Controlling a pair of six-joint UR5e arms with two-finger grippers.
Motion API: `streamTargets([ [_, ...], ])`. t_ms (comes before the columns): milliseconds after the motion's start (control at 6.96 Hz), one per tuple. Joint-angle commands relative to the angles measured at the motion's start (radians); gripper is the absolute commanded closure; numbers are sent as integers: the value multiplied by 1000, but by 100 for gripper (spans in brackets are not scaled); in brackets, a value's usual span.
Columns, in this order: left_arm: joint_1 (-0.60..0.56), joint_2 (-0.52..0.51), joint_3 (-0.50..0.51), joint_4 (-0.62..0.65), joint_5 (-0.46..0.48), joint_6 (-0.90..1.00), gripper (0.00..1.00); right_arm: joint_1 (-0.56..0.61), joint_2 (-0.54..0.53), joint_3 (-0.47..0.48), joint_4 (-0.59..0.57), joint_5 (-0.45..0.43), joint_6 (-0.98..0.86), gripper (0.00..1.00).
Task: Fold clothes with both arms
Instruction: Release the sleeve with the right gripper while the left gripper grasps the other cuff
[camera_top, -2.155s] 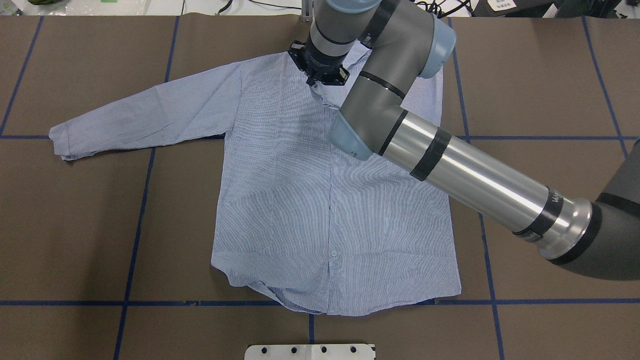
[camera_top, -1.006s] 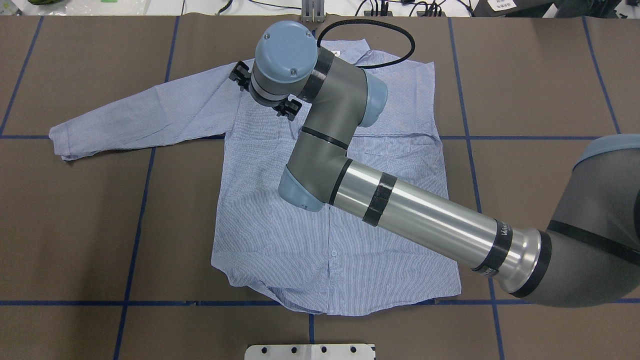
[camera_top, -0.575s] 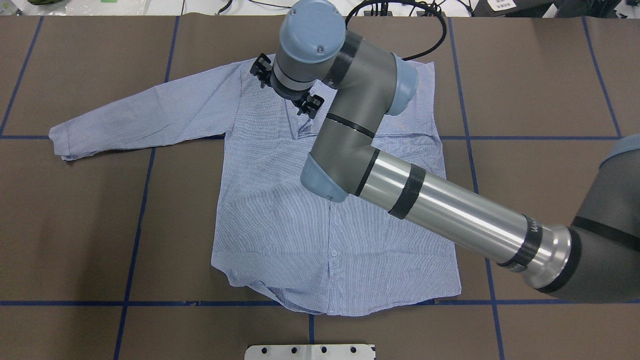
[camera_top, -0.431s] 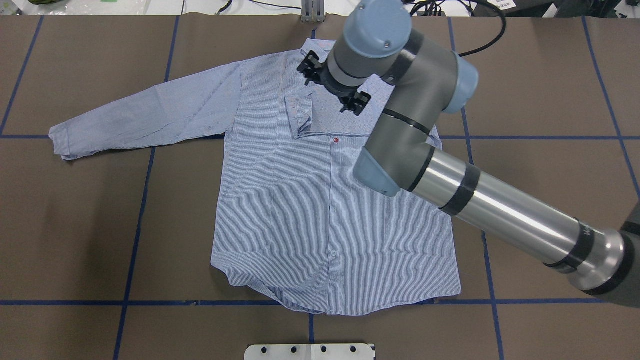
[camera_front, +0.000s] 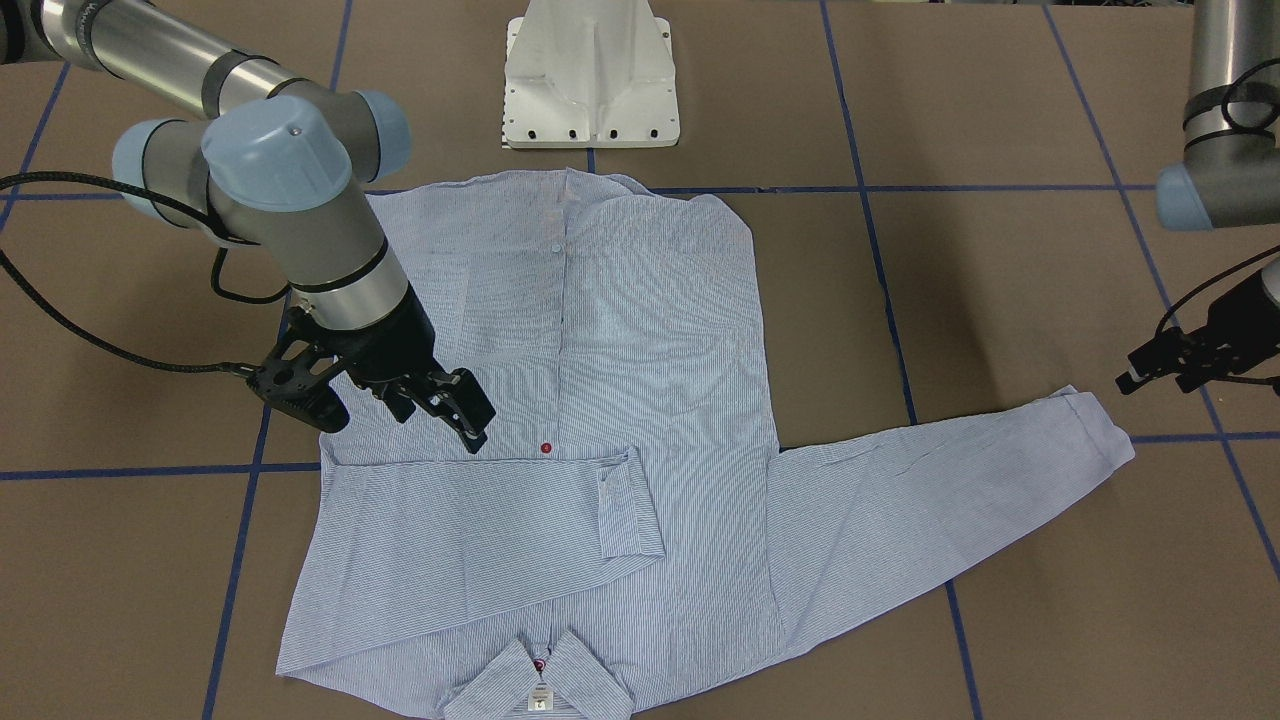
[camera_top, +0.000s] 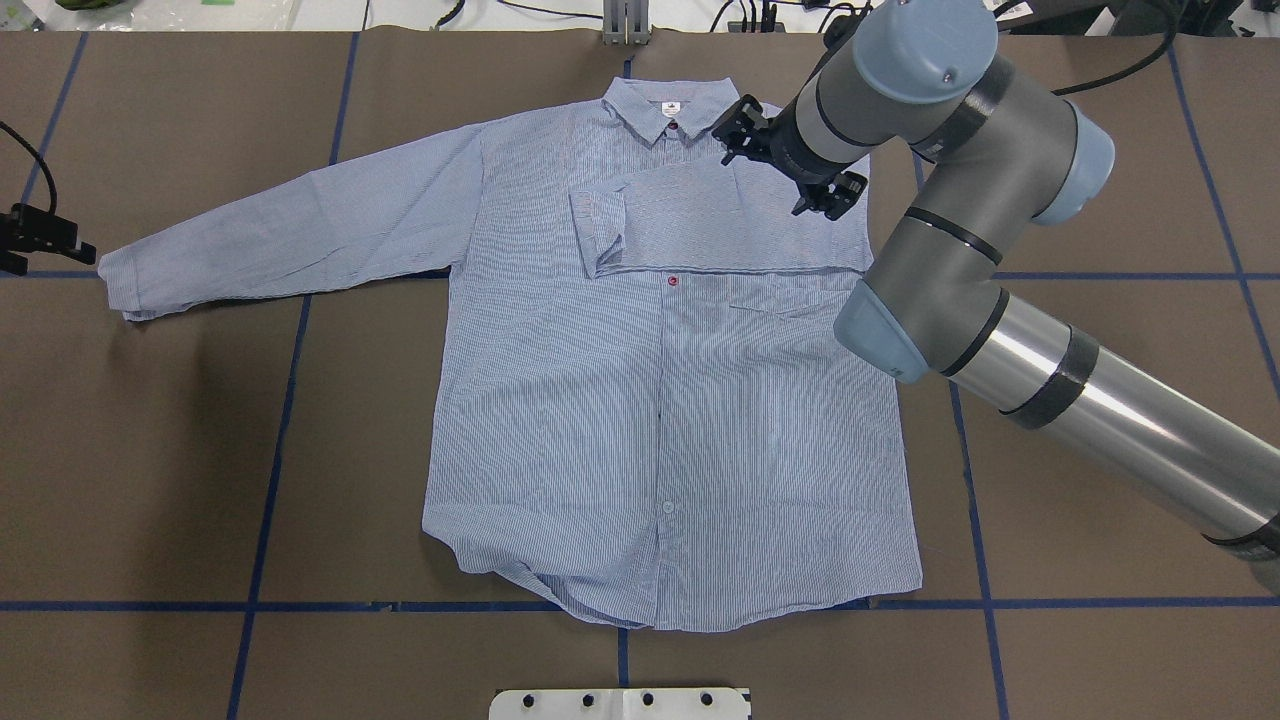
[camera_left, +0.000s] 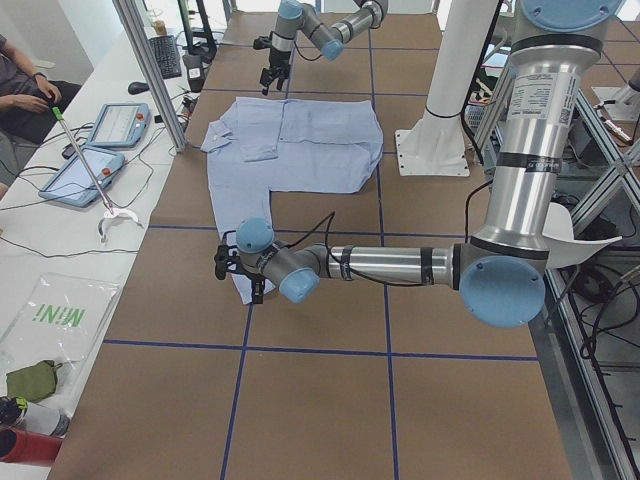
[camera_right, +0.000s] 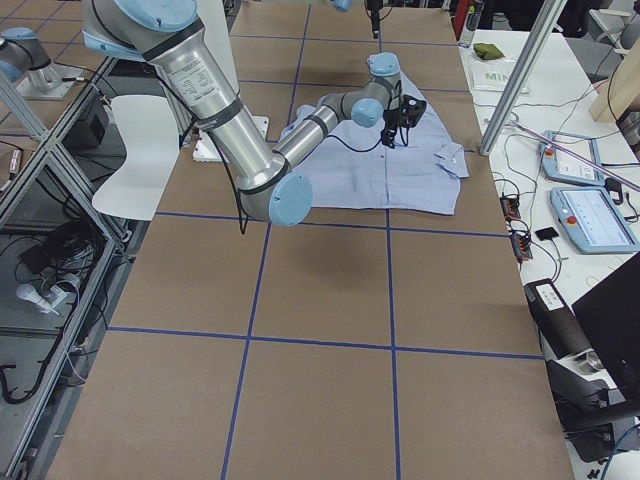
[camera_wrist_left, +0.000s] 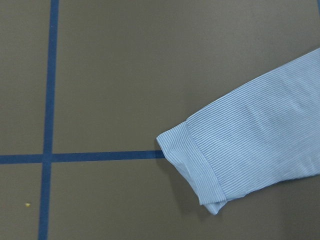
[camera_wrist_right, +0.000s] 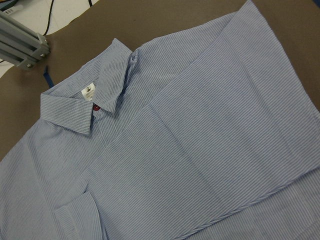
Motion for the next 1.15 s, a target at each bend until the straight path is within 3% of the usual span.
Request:
streamTargets([
  [0,20,-69,116,-37,16,-41,18,7,-23,31,0,-2,-2,1],
  [575,60,-91,164,-37,23,-41,45,7,-36,41,0,-7,-2,1],
  [718,63,-91,164,-37,36,-41,61,5,-36,41,-1,-5,-2,1],
  [862,64,-91,167,-37,36,-39,94,7,-36,39,-1,-5,-2,1],
  [1006,64,-93,162,-36,38,-39,100,5,-31,39,-1,-5,0,1],
])
